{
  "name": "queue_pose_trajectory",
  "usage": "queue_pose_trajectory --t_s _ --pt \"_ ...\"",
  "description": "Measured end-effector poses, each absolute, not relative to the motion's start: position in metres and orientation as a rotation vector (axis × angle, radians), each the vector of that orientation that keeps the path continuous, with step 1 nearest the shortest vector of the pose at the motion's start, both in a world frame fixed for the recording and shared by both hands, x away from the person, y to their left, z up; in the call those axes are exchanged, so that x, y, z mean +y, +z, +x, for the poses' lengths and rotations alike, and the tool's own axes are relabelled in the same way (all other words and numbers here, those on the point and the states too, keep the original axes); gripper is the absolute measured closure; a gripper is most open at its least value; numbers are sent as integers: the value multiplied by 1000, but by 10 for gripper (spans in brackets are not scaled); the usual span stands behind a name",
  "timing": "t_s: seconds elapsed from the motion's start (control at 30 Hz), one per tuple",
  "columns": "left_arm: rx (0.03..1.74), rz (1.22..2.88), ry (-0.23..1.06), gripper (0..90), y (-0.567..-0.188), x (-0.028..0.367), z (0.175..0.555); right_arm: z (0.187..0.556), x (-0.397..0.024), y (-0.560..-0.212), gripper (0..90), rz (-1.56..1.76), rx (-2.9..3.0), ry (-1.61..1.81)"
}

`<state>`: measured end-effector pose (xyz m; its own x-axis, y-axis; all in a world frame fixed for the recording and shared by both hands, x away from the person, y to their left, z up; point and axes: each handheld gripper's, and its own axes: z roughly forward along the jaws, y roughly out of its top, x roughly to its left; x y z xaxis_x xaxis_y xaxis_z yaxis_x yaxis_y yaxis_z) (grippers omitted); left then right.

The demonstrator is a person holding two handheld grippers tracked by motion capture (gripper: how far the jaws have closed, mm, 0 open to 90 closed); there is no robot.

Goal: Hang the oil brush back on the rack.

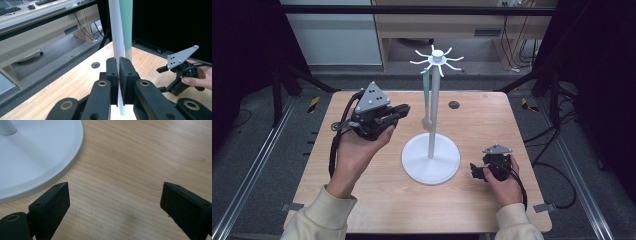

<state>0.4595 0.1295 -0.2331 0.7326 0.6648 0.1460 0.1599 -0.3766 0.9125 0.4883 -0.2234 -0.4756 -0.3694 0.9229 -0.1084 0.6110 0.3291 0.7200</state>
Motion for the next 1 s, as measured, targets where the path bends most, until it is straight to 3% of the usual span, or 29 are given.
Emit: queue_pose_trajectory --t_s 0.2,0.3,0.33,0.37,0.53,0.6,0.77,1.0 --pt "629 1920 641 754 -230 131 454 488 -223 -476 94 1345 2091 806" --pt "633 1913 639 668 -230 132 452 488 -224 -476 95 1343 2091 802" --pt "634 1911 642 597 -230 132 451 488 -224 -476 95 1347 2090 805" --pt "636 1907 649 597 -230 132 451 488 -224 -476 95 1347 2090 805" --pt "630 1906 666 333 -231 132 450 488 -225 -475 94 1342 2088 803" --pt "632 1929 649 158 -233 131 451 488 -224 -475 95 1341 2089 801" --pt "623 1936 619 67 -238 132 448 488 -223 -476 95 1345 2090 802" --pt "611 1930 605 30 -247 140 444 488 -225 -475 95 1333 2088 801"
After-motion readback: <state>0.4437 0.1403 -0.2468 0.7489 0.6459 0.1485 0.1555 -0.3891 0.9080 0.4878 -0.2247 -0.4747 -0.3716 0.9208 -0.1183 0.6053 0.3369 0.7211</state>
